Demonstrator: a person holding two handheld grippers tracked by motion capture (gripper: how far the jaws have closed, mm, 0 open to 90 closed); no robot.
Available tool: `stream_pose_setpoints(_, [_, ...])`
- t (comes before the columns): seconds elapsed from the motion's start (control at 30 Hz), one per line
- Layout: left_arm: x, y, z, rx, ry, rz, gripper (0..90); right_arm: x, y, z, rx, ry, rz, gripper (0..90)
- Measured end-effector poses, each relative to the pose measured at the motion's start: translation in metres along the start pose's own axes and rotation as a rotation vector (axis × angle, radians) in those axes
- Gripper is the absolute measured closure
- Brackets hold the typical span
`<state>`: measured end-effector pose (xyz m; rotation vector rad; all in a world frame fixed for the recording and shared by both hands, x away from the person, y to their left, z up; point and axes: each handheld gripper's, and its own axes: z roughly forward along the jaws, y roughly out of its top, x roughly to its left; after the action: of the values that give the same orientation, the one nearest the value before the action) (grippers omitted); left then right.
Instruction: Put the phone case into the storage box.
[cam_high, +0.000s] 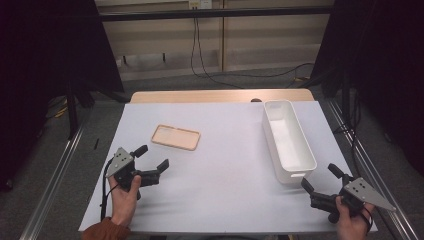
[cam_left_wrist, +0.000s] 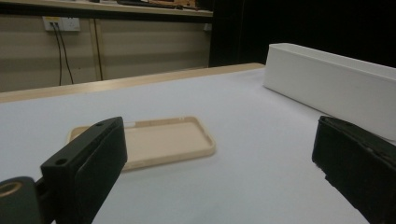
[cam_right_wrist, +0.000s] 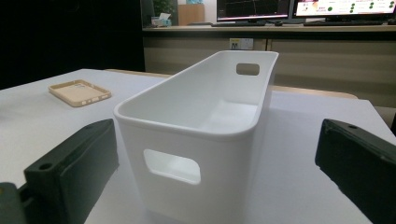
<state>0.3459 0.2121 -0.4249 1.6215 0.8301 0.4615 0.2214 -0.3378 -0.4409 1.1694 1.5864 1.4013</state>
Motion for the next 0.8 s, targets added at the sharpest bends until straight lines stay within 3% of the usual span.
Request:
stream_pose_setpoints(0.23, [-0.001, 0.002, 0.01, 0.007, -0.015, 0.02, 3.3, 0.0, 0.0, 0.0, 0.0, 0.003, 0.002, 0.0])
stream_pose_setpoints(0.4, [0.0, 0.005, 0.015, 0.013, -0.002, 0.031, 3.0, 0.001, 0.0, 0.001, 0.002, 0.006, 0.002, 0.0])
stream_pose_setpoints(0.5, [0.002, 0.007, 0.021, 0.009, -0.01, 0.071, 2.4, 0.001, 0.0, 0.002, 0.0, 0.008, -0.002, 0.0])
stream_pose_setpoints(0.63, [0.004, 0.009, 0.031, 0.002, -0.016, 0.069, 2.4, 0.001, 0.001, 0.001, 0.001, 0.008, -0.003, 0.0])
stream_pose_setpoints(0.73, [0.003, 0.012, 0.038, 0.015, -0.019, 0.098, 2.4, 0.002, 0.001, 0.001, 0.002, 0.008, -0.003, 0.0])
stream_pose_setpoints(0.8, [0.002, 0.015, 0.041, -0.002, -0.034, 0.08, 2.5, 0.002, 0.001, 0.0, 0.002, 0.008, -0.005, 0.0])
